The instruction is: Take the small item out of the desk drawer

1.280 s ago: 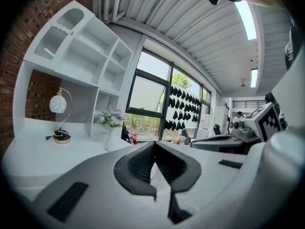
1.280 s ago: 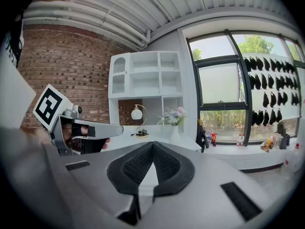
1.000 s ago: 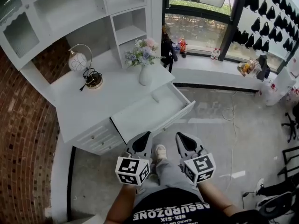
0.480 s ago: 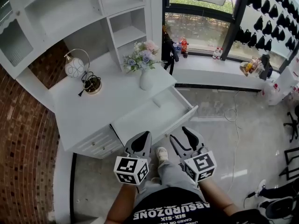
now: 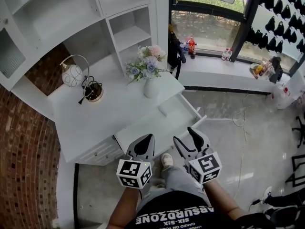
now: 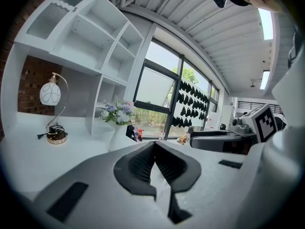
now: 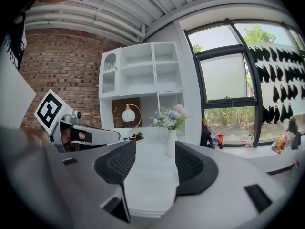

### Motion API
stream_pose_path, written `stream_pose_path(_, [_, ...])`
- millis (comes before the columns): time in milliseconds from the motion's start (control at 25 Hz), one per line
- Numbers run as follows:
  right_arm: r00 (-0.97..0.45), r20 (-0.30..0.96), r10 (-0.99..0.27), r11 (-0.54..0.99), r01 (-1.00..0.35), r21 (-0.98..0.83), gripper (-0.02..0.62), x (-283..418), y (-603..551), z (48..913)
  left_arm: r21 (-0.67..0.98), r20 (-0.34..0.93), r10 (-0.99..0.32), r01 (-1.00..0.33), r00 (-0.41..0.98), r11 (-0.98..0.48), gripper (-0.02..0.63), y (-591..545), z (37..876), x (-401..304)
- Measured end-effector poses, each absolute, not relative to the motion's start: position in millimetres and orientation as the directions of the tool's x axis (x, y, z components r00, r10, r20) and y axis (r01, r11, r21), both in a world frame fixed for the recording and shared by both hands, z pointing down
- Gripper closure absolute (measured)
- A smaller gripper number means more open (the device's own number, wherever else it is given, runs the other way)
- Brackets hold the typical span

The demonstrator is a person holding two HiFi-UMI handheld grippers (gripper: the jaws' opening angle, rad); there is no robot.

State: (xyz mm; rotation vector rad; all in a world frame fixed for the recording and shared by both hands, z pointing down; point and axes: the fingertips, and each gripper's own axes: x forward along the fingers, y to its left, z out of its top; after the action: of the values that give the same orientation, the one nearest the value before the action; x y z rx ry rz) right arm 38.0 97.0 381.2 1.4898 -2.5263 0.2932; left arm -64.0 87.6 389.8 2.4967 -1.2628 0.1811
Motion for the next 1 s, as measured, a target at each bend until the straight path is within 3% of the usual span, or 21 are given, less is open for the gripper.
stream_pose_path(1000, [-0.517,0.417,-0.747,0.515,-0.848,-0.128,0.364,40.6,-22.4,452.8,0.267,0.380,-0.729,-0.822,0.569,-0.503,0.600,-4.8,441.2,-58.3])
